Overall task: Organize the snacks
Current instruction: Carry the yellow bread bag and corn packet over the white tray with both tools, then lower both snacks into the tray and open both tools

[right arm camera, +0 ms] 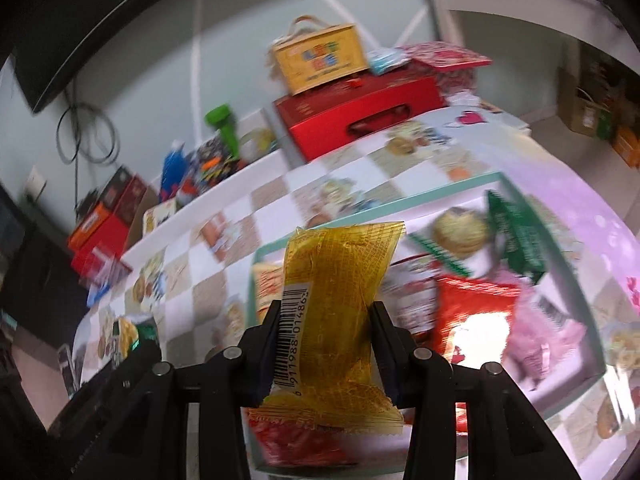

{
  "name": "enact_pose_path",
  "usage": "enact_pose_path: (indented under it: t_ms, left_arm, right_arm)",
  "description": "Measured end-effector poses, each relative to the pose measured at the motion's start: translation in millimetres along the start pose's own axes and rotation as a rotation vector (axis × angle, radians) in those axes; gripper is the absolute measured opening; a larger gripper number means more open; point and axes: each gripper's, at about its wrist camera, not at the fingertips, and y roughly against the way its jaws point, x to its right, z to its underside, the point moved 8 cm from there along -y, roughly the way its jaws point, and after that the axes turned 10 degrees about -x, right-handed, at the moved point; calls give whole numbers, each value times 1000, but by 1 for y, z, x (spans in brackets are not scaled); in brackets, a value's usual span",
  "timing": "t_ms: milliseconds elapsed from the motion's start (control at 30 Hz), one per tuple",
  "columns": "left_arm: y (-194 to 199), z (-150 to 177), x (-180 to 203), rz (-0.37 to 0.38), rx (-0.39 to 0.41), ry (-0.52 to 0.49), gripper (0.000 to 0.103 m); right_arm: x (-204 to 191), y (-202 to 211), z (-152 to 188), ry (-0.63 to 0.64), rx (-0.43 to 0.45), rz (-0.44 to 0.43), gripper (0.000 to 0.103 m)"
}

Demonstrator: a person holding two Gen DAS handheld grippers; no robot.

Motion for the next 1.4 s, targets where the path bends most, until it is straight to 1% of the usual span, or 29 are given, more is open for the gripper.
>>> enact_pose_path:
  t_ms: [133,300,500,733,967,1167,1333,1400]
  left_arm:
    - [-6,2,24,44,-13,-42,52]
    - [-16,3,41,52,-27,-64,52]
    - [-26,4,58,58,-41,-87,52]
    - [-39,8,80,65,-64,-139,52]
    - [-52,14,102,74,-94,-196,52]
    - [-62,20,109,75,-120,-212,52]
    - [-69,26,117,73,-142,-239,52]
    - [-72,27,118,63,-146,-245,52]
  right_arm:
    - [29,6,-6,-62,13,15,45]
    - [57,9,-9,-108,17,28,45]
    - [76,19,-13,-143,38,24,45]
    - [84,23,-15,-153,44,25,45]
    - [78,16,-14,-118,23,0,45]
    - [74,10,-13,-99,6,-4,45]
    - [68,0,-10,-81,-25,-17,45]
    - [67,-3,-9,-73,-33,-7,45]
